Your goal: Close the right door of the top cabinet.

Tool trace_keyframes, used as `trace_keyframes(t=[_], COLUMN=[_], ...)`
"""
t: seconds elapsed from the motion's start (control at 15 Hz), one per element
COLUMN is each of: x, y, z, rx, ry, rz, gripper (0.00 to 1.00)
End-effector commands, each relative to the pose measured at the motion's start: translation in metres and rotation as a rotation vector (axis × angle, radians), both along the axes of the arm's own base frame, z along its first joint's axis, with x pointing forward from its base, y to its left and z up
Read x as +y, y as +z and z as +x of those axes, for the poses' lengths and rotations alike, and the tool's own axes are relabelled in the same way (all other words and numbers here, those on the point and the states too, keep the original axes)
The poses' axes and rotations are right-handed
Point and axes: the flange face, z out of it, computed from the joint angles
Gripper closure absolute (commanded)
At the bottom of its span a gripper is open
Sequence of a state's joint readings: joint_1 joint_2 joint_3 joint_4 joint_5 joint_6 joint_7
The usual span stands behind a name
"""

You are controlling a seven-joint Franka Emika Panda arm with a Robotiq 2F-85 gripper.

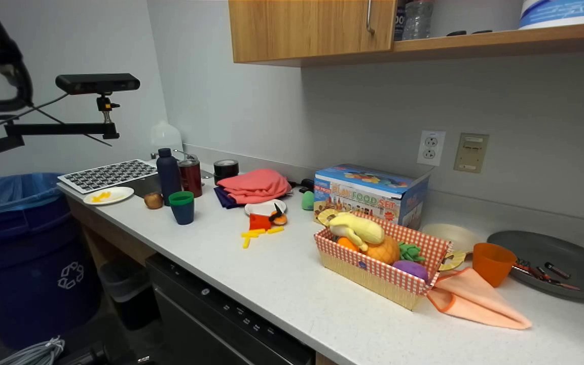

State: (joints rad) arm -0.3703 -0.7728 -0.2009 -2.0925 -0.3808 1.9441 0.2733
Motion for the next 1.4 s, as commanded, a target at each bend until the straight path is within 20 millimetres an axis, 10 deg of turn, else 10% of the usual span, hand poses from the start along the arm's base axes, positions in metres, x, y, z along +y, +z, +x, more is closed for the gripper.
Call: trace_keyframes(t=[0.0,0.67,1.33], x=[-0.034,-0.117,-0.106], y=[0.020,0.056,0.038], z=[0.004,0.041,0.047], rx=[-0.017,0.018,0.006], ry=[-0.018,0.140,0.101], rz=[-0.026,-0.127,-0.134], gripper=[0.00,0.00,0.00])
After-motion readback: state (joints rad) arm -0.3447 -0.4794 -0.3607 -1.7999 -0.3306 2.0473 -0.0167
